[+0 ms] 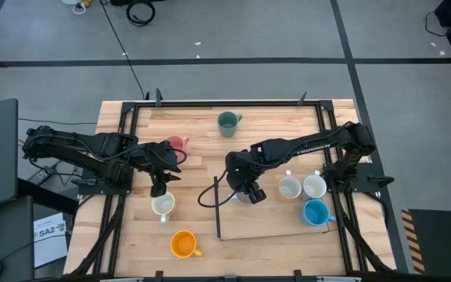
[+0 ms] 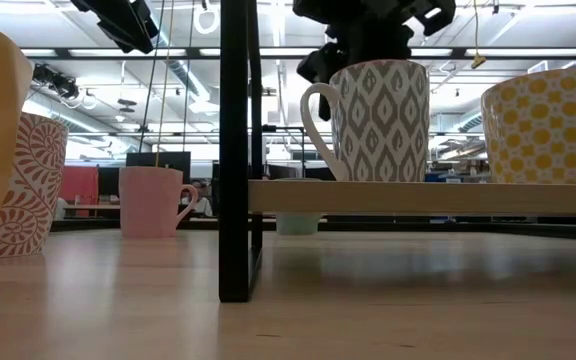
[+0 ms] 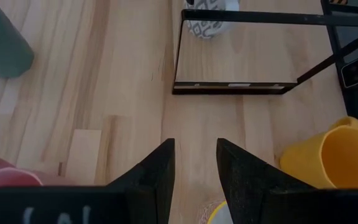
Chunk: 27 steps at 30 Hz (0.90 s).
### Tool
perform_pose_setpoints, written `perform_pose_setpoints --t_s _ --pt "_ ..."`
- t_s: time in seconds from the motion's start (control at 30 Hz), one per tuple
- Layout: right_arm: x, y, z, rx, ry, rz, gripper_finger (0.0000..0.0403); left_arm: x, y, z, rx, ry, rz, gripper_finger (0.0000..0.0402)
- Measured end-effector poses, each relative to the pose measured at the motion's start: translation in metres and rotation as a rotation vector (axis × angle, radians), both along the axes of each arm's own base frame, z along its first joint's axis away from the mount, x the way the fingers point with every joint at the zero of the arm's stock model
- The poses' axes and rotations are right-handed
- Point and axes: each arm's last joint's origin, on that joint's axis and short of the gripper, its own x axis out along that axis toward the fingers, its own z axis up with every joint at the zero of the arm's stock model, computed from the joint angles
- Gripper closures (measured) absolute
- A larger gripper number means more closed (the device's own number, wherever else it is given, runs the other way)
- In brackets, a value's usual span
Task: Place coffee mugs
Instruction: Put the gray patterned mug on the shelf
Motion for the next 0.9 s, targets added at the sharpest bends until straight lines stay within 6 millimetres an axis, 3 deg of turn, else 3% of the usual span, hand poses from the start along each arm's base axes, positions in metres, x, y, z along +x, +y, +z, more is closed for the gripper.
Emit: perform_pose_setpoints --t_s 0.6,0.9 --pt "-0.009 0.000 0.000 0.058 0.121 -0.167 0.0373 0.000 0.000 0.000 -0.001 -0.002 0.000 0.0279" --pt "-0.019 -0.001 0.000 0.052 0.223 -0.321 0.0357 0.000 0.000 0.000 0.000 -0.002 -0.001 0.0279"
